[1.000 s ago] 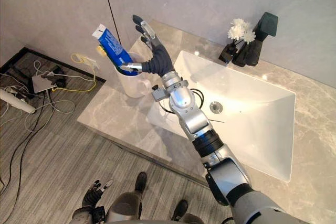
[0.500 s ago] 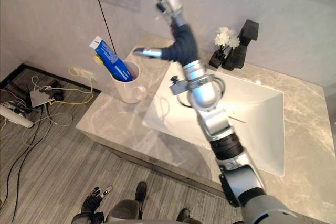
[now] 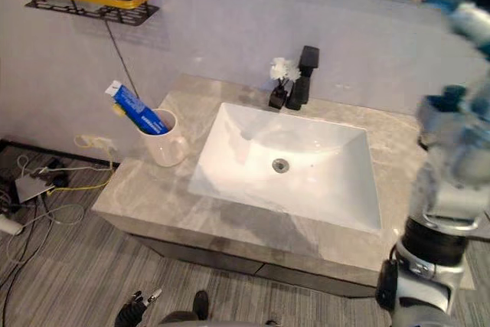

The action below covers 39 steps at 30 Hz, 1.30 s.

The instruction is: Organize washtable

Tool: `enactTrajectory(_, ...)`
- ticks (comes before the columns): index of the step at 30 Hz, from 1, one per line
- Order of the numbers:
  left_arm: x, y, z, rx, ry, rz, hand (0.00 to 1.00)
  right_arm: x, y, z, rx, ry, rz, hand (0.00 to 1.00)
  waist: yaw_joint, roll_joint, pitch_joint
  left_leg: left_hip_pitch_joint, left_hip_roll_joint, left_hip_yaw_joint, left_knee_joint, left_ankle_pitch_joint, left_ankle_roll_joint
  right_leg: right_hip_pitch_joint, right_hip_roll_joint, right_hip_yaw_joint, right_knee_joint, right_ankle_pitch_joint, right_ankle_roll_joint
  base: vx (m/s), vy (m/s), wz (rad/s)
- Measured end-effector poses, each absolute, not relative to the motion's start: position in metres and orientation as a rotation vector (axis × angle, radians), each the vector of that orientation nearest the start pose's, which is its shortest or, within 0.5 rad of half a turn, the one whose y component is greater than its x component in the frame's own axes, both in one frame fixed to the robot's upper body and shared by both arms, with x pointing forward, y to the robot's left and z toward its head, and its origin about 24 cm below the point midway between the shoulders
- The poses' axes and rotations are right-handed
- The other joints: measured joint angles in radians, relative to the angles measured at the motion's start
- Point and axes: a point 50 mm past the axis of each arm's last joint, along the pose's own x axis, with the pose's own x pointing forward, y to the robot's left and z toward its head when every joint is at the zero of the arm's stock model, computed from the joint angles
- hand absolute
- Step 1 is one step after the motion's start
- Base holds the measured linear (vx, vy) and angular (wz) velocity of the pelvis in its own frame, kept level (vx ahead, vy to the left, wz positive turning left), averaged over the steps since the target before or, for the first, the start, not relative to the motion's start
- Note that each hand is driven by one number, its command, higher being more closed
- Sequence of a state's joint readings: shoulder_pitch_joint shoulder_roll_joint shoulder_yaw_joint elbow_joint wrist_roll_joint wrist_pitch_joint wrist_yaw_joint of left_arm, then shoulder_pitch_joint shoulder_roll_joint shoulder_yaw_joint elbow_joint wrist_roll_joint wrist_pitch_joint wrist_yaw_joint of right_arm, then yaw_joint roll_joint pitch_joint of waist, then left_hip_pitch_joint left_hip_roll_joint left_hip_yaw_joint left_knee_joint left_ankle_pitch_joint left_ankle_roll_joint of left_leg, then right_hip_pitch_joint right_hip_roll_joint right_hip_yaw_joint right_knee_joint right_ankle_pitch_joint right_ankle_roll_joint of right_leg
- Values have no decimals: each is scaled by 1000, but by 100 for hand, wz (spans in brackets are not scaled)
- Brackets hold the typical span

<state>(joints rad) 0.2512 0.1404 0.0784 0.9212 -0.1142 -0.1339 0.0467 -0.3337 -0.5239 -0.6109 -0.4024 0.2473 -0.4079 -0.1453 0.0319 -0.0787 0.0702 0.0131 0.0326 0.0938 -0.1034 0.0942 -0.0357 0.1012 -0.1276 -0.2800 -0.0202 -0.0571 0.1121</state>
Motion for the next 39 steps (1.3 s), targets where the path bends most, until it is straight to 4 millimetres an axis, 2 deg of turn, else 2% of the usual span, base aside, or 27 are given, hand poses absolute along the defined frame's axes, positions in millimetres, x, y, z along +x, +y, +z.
enactTrajectory(1,61,224,-152,19,1015,299,0,174,-295,287,-289,-1288,-506,0,-18,0,-7,0,0,4,0,0,0,-2,0,5,-1,0,0,-16,-1,-12)
enactTrajectory(3,61,225,-152,21,1018,300,0,170,-313,260,-276,-1159,-598,0,-26,-2,-21,0,0,8,0,0,0,-4,2,9,-1,0,0,-8,-5,-7)
enactTrajectory(5,61,226,-152,23,1020,301,0,166,-329,214,-219,-952,-737,0,-48,-6,-37,2,1,10,1,0,0,-4,3,10,-1,1,0,0,-5,-2)
enactTrajectory(6,60,226,-152,23,1021,301,0,165,-331,200,-212,-891,-768,0,-50,-7,-40,3,1,13,2,-1,-1,-4,3,13,-1,1,-1,-3,-4,-12)
enactTrajectory(7,60,226,-152,22,1023,300,0,161,-334,173,-191,-758,-826,0,-51,-7,-40,8,2,21,3,-2,-3,-4,3,22,-1,2,-2,-7,0,-15)
enactTrajectory(8,60,226,-152,20,1024,300,0,158,-334,158,-185,-686,-854,0,-51,-7,-40,10,3,26,2,-4,-4,-4,3,27,-1,2,-2,-21,3,-23)
enactTrajectory(10,58,225,-153,-20,1024,335,0,138,-328,111,-144,-457,-954,0,-54,0,-44,19,4,47,0,-15,-8,-5,0,36,-1,-8,-3,-21,4,-24)
enactTrajectory(11,56,224,-153,-30,1027,347,0,132,-326,100,-140,-402,-981,0,-57,2,-46,21,5,52,0,-18,-7,-6,-2,36,0,-8,-4,4,4,-21)
enactTrajectory(12,54,223,-154,-47,1027,366,0,119,-321,82,-124,-305,-1036,0,-64,8,-50,26,9,71,1,-23,-4,-6,-7,36,4,-8,-4,25,20,-17)
enactTrajectory(14,50,221,-154,-72,1026,392,0,105,-316,61,-112,-183,-1100,0,-70,13,-52,40,8,98,6,-26,2,-10,-15,40,22,-8,-4,38,36,-32)
enactTrajectory(15,51,217,-154,-92,1016,398,0,95,-316,55,-133,-131,-1141,0,-72,29,-59,48,8,121,6,-29,5,-19,-20,48,32,-6,-1,30,40,-43)
enactTrajectory(18,55,211,-153,-121,994,421,0,86,-318,39,-130,-51,-1215,0,-71,32,-59,66,9,145,6,-41,1,-19,-28,48,47,-10,-1,10,36,-29)
enactTrajectory(19,61,203,-152,-150,972,416,0,79,-318,18,-116,53,-1259,0,-70,31,-59,76,11,157,4,-50,-5,-19,-32,48,59,-14,-1,0,23,-19)
enactTrajectory(20,64,198,-152,-161,966,410,0,73,-318,8,-113,105,-1273,0,-70,31,-59,79,11,159,2,-51,-4,-18,-32,49,62,-15,-1,-4,17,-17)
enactTrajectory(21,67,193,-152,-173,958,407,0,65,-315,-11,-98,213,-1289,0,-68,32,-59,86,13,164,0,-53,-4,-18,-32,48,72,-23,-6,-1,5,-12)
enactTrajectory(23,65,192,-153,-179,968,419,0,50,-307,-47,-48,396,-1299,0,-68,35,-59,101,16,174,0,-57,-2,-11,-33,47,78,-28,-9,19,2,-14)
enactTrajectory(24,65,192,-154,-178,969,419,0,44,-303,-57,-15,446,-1308,0,-67,36,-59,105,17,177,0,-58,-2,-9,-33,47,79,-29,-10,23,1,-10)
enactTrajectory(26,65,191,-155,-184,980,415,0,22,-284,-95,98,655,-1304,0,-62,39,-59,119,20,180,0,-62,-6,2,-33,45,86,-39,-13,29,-4,-3)
enactTrajectory(27,65,190,-156,-186,983,416,0,18,-279,-103,129,700,-1283,0,-60,40,-58,124,20,181,0,-63,-8,5,-33,45,89,-42,-13,42,-4,-1)
enactTrajectory(29,68,189,-157,-188,991,409,0,4,-255,-125,216,844,-1152,0,-47,43,-57,136,20,181,0,-69,-13,17,-32,42,87,-46,-15,0,0,0)
enactTrajectory(31,69,189,-157,-189,992,400,0,2,-241,-135,263,909,-1043,0,-40,43,-57,134,19,178,-1,-70,-13,18,-32,39,86,-48,-13,29,4,6)
enactTrajectory(35,73,189,-158,-186,997,387,0,-2,-226,-145,328,975,-923,0,-16,41,-58,122,11,155,0,-70,-10,23,-38,19,80,-48,-5,51,13,19)
enactTrajectory(39,73,189,-160,-178,1013,379,0,-1,-208,-157,365,1061,-810,0,-15,40,-56,123,-3,115,0,-66,-5,61,-45,-18,53,-39,17,61,5,26)
